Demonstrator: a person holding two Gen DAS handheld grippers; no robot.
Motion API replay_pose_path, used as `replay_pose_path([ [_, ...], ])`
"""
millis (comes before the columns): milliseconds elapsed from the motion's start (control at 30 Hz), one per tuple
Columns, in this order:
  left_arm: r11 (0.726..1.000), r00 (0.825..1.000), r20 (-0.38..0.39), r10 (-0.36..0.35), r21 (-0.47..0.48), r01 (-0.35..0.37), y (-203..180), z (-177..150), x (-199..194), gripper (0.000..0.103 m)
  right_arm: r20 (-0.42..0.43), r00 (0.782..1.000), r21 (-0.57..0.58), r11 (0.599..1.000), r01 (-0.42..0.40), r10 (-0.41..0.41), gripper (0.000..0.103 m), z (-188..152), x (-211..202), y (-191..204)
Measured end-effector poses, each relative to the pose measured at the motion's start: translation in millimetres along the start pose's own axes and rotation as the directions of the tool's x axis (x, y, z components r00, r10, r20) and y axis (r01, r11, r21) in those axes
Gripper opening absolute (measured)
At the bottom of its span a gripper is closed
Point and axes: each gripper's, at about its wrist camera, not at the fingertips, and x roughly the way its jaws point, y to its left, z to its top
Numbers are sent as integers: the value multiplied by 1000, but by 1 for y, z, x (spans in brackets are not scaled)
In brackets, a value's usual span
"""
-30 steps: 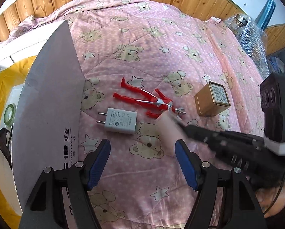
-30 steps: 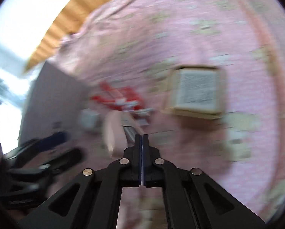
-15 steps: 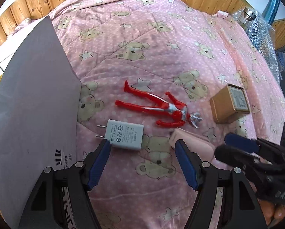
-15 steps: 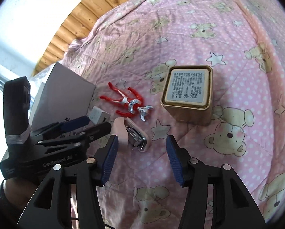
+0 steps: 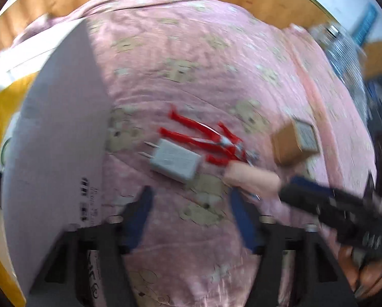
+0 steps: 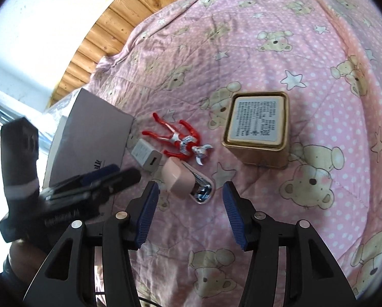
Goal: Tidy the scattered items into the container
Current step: 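Close the right gripper around the pink stapler, then grasp the white charger with the left gripper while the right gripper lifts the stapler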
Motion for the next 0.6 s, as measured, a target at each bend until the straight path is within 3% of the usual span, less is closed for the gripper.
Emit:
replay_pose_path([
  [167, 996, 996, -11, 86, -20, -86, -3, 17, 27, 68, -10, 1000, -32, 999, -11, 11, 55, -1, 2, 3],
  [233, 997, 998, -33, 47, -56, -49, 3, 15, 34, 50, -14, 1000, -44, 999, -16, 15, 55, -2, 2, 4],
  [267, 998, 999, -27, 24, -64, -26, 5, 13, 34, 46, -16, 1000, -50, 999, -18, 17, 55, -2, 2, 5],
  [333, 1000, 1000, 3, -14, -23, 14, 4, 7, 27, 46, -20, 1000, -63, 998, -23, 22, 55, -2, 3, 6],
  [433, 1000, 1000, 5, -11, 21, 11, 1, 0, 23, 46, -26, 999, -84, 996, -27, 25, 56, -3, 5, 9],
  [533, 998, 999, -42, 14, -67, -17, 9, 4, 32, 48, -31, 999, -135, 991, 9, -14, 56, -1, 16, 14],
  [600, 994, 999, -48, 12, -108, -17, 12, 8, 35, 61, -32, 999, -169, 985, 33, -39, 57, 1, 23, 17],
])
